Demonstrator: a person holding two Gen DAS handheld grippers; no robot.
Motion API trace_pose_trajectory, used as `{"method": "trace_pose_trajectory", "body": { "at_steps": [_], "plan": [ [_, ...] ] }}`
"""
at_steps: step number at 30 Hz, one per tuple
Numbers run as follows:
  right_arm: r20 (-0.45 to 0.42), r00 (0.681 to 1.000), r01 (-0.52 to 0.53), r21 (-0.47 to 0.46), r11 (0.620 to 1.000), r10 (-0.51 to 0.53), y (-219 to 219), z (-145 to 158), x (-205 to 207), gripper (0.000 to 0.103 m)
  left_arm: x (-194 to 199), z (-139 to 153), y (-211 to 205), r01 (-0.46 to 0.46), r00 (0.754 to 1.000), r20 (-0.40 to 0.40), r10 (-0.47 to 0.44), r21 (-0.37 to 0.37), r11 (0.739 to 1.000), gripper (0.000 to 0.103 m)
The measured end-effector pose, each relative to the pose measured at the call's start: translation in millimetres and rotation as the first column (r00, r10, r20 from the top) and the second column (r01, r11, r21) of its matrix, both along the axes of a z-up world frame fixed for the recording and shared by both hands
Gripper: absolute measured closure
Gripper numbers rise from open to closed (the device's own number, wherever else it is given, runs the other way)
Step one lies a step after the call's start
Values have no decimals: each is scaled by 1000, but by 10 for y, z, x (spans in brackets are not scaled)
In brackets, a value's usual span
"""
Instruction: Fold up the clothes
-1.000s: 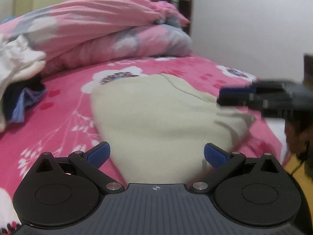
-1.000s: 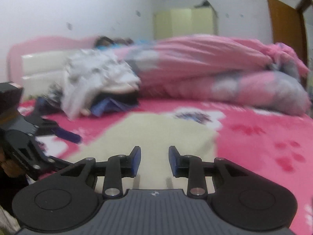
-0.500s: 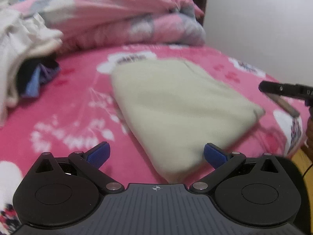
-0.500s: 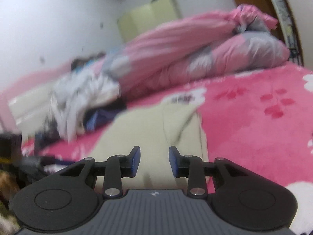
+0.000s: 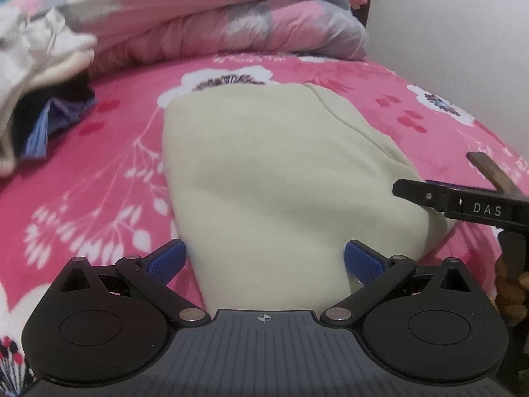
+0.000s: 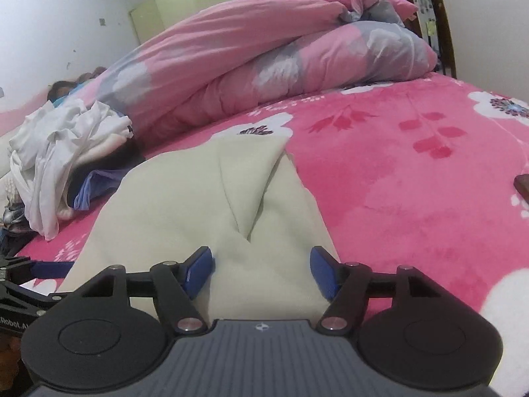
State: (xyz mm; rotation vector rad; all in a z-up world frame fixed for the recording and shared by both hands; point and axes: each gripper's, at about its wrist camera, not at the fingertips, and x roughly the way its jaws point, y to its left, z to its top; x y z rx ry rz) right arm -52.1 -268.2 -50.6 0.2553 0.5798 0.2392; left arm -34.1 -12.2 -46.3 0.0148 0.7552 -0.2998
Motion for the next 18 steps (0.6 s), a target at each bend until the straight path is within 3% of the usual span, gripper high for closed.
{"method": "trace_pose_trajectory", "body": {
  "at_steps": [18],
  "plan": [
    [-5, 1000, 3, -19, 1000, -3, 77, 9, 2, 27, -6, 39, -93, -34, 999, -20, 35, 46, 998, 0]
  ]
}}
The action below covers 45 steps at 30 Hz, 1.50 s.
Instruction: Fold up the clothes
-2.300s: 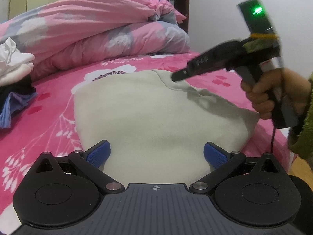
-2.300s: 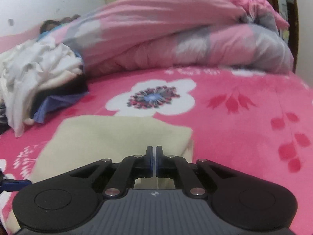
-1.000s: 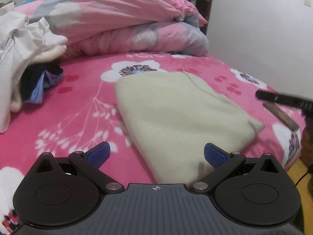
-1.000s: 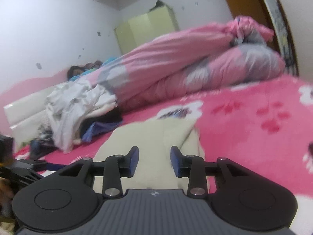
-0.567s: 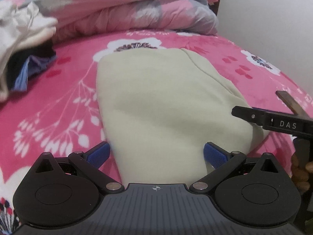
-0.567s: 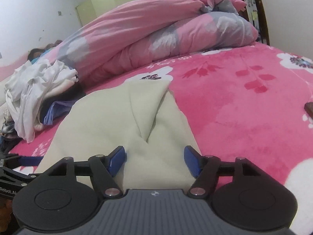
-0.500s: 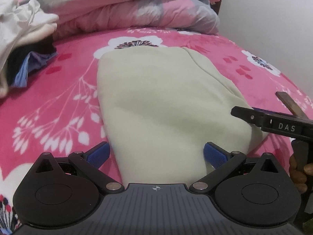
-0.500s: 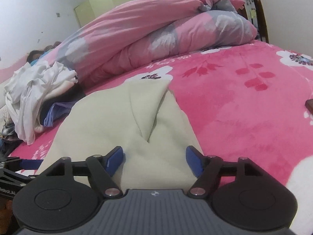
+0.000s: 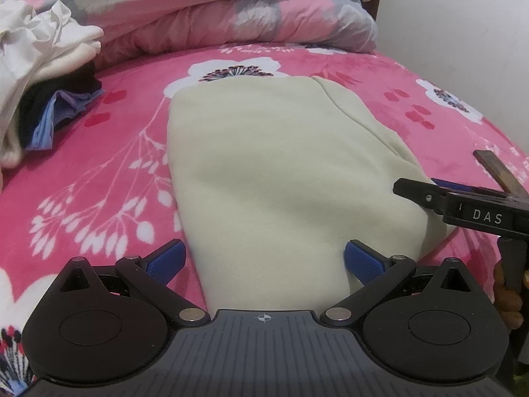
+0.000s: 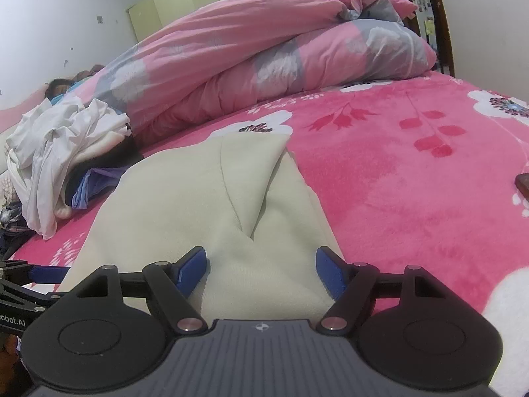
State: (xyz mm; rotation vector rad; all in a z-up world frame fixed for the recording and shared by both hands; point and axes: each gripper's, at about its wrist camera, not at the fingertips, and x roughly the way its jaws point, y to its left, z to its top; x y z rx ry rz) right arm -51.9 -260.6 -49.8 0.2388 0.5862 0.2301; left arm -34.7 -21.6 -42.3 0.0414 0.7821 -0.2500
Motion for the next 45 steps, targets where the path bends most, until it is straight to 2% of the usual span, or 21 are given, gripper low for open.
{"method": "trace_pose_trajectory", "body": {
  "at_steps": [6, 14, 18, 21, 25, 28, 32, 34, 38, 39, 45],
  "plan": [
    [-29, 1000, -13, 0, 1000, 13, -6, 28, 37, 24, -33, 57, -90, 13, 1000, 12, -14, 67, 998, 0],
    [-72, 997, -21, 4, 1000, 21, 19, 74, 97, 18, 19, 85, -63, -8, 998, -54, 11, 46, 999, 0],
    [-84, 996, -42, 18, 999, 43, 50, 82, 121, 3, 30, 114, -79, -19, 998, -52, 22, 58, 998, 0],
    [-87, 995, -44, -3, 999, 44, 75, 127, 133, 2, 13, 195, -97, -60, 998, -11, 61, 76, 995, 0],
    [-54, 998, -17, -8, 1000, 16, 30, 275, 128, 2, 32, 263, -122, -88, 996, 27, 86, 114, 990, 0],
    [-11, 1000, -12, -16, 1000, 12, 23, 409, 167, 2, 103, 213, -162, -108, 994, 8, 108, 155, 982, 0],
    [0, 1000, 7, -85, 996, -7, 104, 503, 270, 2, 129, 172, -149, -127, 992, -10, 130, 147, 981, 0],
    [-18, 1000, -5, -165, 986, 2, 188, 475, 326, 2, 115, 165, -145, -137, 990, -8, 139, 144, 980, 0],
    [-76, 997, -45, -359, 932, 19, 354, 281, 441, 0, 105, 145, -144, -150, 988, -14, 153, 140, 979, 0],
    [-89, 996, -50, -379, 924, 17, 372, 267, 464, 0, 105, 144, -144, -153, 988, -14, 156, 138, 979, 0],
    [-46, 999, -35, -346, 938, 20, 454, 478, 553, 2, 129, 146, -134, -154, 987, -30, 159, 130, 979, 0]
  ]
}}
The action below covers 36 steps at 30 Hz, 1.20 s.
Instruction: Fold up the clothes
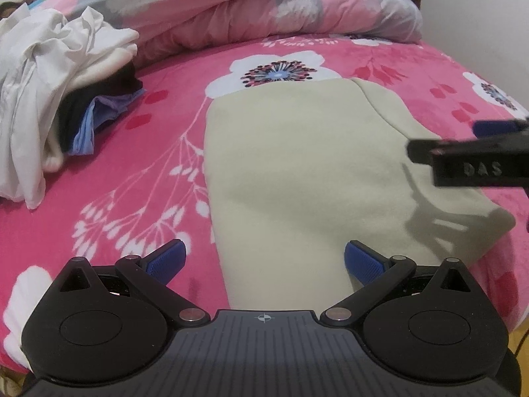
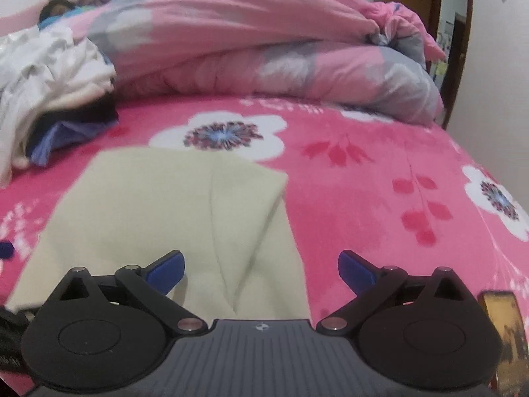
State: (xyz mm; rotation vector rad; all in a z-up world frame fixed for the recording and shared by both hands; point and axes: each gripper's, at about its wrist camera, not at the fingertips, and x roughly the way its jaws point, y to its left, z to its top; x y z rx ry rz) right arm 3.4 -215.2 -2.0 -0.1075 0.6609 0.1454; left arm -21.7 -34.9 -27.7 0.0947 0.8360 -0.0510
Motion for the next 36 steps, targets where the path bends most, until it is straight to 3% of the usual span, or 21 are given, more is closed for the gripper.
{"method": "trace_pose_trajectory", "body": {
  "at_steps": [7, 17, 22, 25, 36],
  "plan": [
    [-11, 999, -37, -39, 999, 37, 249, -79, 194, 2, -6, 4, -22, -11, 1000, -3, 11, 11, 1000, 0],
    [-33, 999, -1, 74, 997, 3, 135, -261, 237, 0, 10, -18, -39, -11, 1000, -2, 11, 19, 1000, 0],
    [-44, 999, 21, 65, 998, -18, 151, -252, 224, 0, 74, 2, 11, 9, 1000, -28, -10, -11, 1000, 0],
    [-37, 997, 61, 30, 998, -60, 144, -134, 154, 3, 44, 77, 88, 26, 999, -30, -26, -30, 999, 0],
    [113, 980, 137, 201, 970, -162, -564, 643, -977, 3, -522, 621, 391, 94, 979, 189, -71, -118, 989, 0]
  ]
}}
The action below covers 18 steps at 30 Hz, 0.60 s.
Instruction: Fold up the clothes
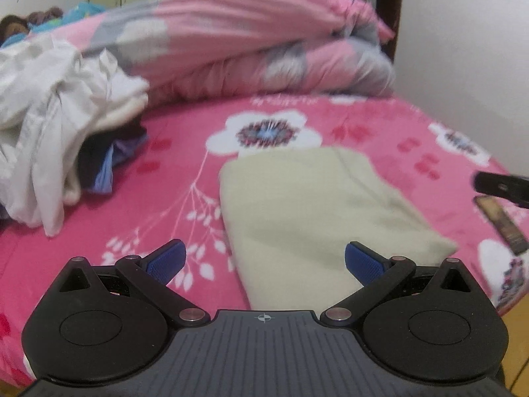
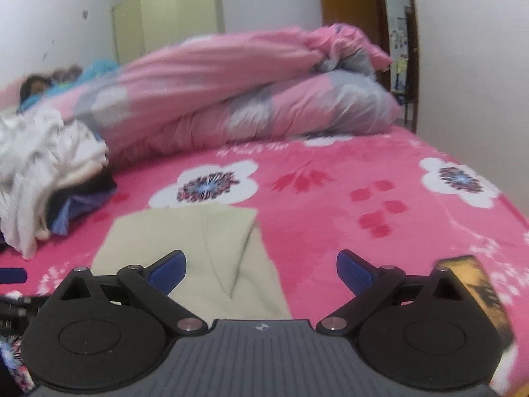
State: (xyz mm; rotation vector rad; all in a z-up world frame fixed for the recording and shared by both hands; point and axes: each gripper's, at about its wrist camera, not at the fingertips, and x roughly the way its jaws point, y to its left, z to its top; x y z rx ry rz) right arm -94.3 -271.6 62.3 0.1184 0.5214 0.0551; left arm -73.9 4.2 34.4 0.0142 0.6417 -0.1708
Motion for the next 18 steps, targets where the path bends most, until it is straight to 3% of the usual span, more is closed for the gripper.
{"method": "trace_pose_trajectory", "body": {
  "at_steps": [5, 10, 18],
  "plan": [
    [38, 999, -4, 80, 997, 1, -342, 339, -462, 3, -134, 176, 165, 27, 998, 60, -21, -98, 995, 0],
    [38, 997, -77, 230, 970, 70, -554, 532, -589, 3, -168, 274, 344, 22, 998, 64, -11, -160, 987, 0],
    [5, 985, -159, 389, 907, 171, -587, 318, -234, 3, -84, 293, 582, -28, 999, 15, 32, -196, 980, 0]
  ]
}}
